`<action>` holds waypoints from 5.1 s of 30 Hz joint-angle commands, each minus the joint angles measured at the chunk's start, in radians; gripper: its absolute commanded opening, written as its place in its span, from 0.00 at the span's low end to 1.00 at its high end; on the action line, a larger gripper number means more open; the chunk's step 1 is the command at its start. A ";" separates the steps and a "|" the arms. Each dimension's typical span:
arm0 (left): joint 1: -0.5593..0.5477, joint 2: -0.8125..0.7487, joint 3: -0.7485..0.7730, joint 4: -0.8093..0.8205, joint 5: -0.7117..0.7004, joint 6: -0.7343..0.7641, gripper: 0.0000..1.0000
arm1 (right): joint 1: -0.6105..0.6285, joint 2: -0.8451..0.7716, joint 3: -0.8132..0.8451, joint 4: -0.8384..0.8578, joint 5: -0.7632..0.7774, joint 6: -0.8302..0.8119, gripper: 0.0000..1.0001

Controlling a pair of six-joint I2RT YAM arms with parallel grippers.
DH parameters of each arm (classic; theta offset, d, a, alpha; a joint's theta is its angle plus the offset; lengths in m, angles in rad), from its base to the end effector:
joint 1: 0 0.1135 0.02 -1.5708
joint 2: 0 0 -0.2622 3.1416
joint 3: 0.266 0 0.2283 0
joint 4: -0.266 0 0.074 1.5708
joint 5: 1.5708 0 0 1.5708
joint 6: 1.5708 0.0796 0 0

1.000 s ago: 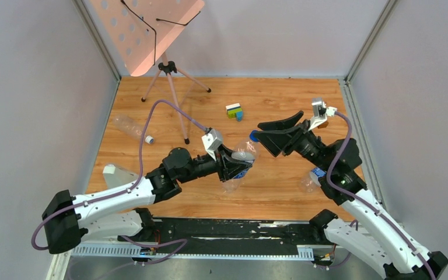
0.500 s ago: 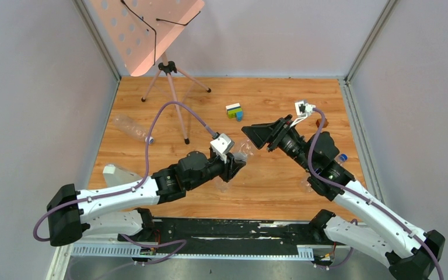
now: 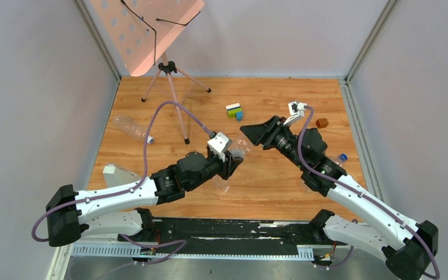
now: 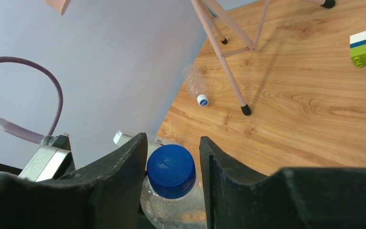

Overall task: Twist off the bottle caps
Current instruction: Unscrew the bottle cap from the plastic bottle.

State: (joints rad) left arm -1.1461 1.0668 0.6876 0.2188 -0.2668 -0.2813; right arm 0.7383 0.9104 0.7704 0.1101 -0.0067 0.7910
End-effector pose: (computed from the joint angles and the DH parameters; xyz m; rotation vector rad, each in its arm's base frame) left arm 0.1300 -0.2365 0.2932 0.5629 1.7061 -0.8136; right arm 0.1765 0.1614 0.3447 0.0401 1.7343 1.1697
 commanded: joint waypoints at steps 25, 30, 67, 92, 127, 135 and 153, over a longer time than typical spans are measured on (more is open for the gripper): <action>0.364 -0.083 -0.251 0.695 0.746 -0.431 0.00 | -0.051 -0.077 -0.147 0.757 -0.740 0.014 0.00; 0.379 -0.017 -0.246 0.902 0.891 -0.518 0.00 | -0.051 -0.002 -0.121 0.930 -0.975 0.073 0.00; 0.187 -0.146 0.069 -0.529 0.343 0.582 0.00 | -0.304 0.102 0.069 -0.330 -0.898 -0.117 0.73; 0.187 -0.148 0.064 -0.515 0.383 0.574 0.00 | -0.260 0.241 0.057 -0.229 -0.958 -0.136 0.16; 0.477 -0.011 0.132 -0.443 1.267 0.249 0.00 | -0.164 -0.052 -0.014 -0.259 -1.083 -1.147 0.00; 0.477 0.017 0.136 -0.451 1.342 0.252 0.00 | -0.151 -0.142 -0.063 -0.261 -0.964 -1.346 0.00; 0.476 -0.058 0.092 -0.431 0.829 0.249 0.01 | -0.151 -0.192 -0.073 -0.120 -0.476 -0.437 0.84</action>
State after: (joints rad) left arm -0.6735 1.0634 0.7753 -0.2745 0.6895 -0.0036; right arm 0.5880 0.6930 0.6586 0.0135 -0.6891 0.0940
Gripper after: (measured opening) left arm 0.386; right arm 0.841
